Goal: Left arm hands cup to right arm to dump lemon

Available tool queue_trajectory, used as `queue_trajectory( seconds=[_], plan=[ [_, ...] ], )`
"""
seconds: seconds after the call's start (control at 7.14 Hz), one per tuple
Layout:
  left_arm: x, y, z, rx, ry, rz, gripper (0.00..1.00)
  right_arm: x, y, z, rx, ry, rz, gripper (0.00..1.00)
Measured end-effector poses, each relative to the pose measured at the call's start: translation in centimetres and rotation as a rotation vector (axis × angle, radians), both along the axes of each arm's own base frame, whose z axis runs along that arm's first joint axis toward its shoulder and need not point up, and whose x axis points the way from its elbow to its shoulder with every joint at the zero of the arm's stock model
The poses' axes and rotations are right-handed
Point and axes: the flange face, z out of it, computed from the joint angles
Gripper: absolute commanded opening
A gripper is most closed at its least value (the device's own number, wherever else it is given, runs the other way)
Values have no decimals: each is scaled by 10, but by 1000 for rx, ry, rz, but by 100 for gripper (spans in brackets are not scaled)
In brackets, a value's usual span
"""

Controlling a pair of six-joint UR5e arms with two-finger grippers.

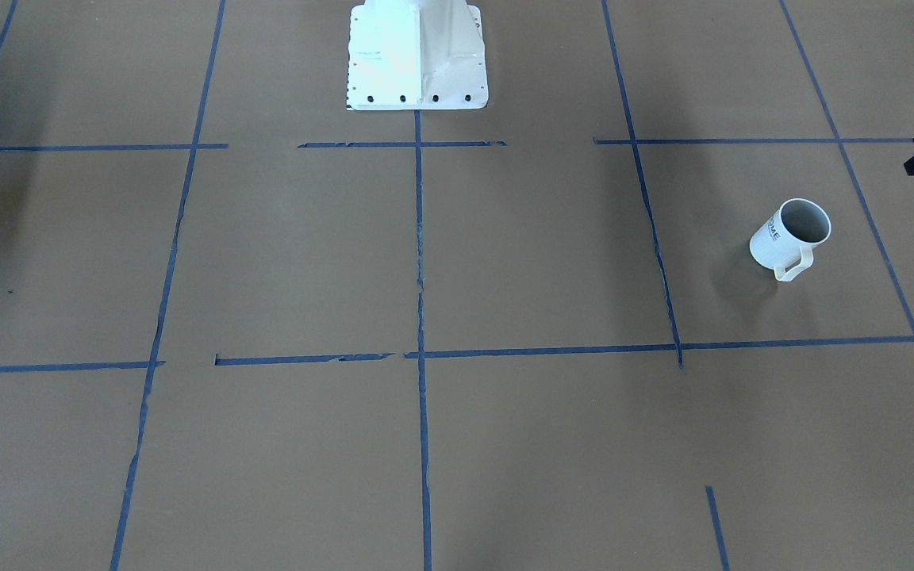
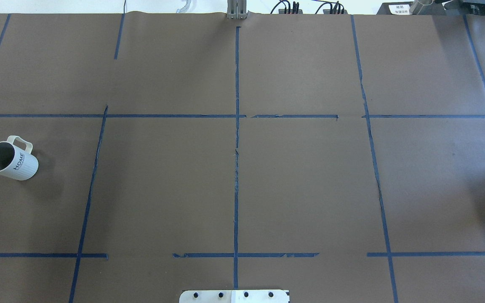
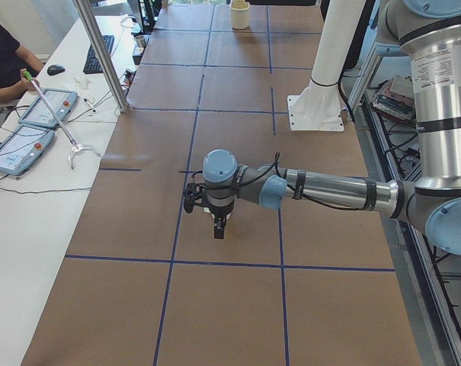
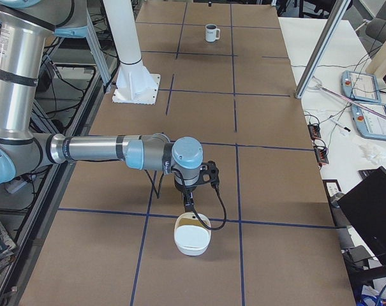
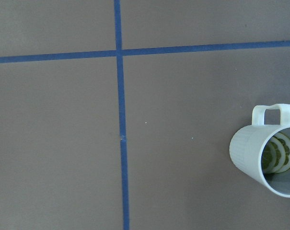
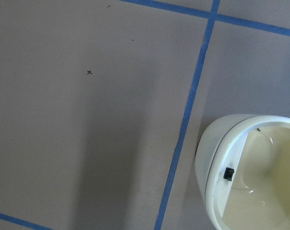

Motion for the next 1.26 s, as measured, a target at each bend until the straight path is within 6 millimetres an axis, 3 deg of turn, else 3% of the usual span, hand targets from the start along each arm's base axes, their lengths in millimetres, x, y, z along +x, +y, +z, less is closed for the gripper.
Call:
queue_trajectory(
  seconds=[0.28, 0.56, 0.7, 1.12, 1.26],
  plan=[
    [62, -25, -15, -56, 24, -6, 100, 0, 0, 0, 2, -1, -1, 100],
    [98, -35, -2, -74, 25, 34, 100, -1, 0, -1, 2, -5, -2, 100],
    [107, -34, 5, -78, 22, 52, 95, -1, 0, -1, 2, -12, -1, 100],
    [121, -27, 20, -90, 16, 83, 38, -3, 0, -2, 0, -32, -1, 100],
    [121, -27, 22, -92, 15, 85, 8, -3, 0, -3, 0, -36, -1, 100]
  ],
)
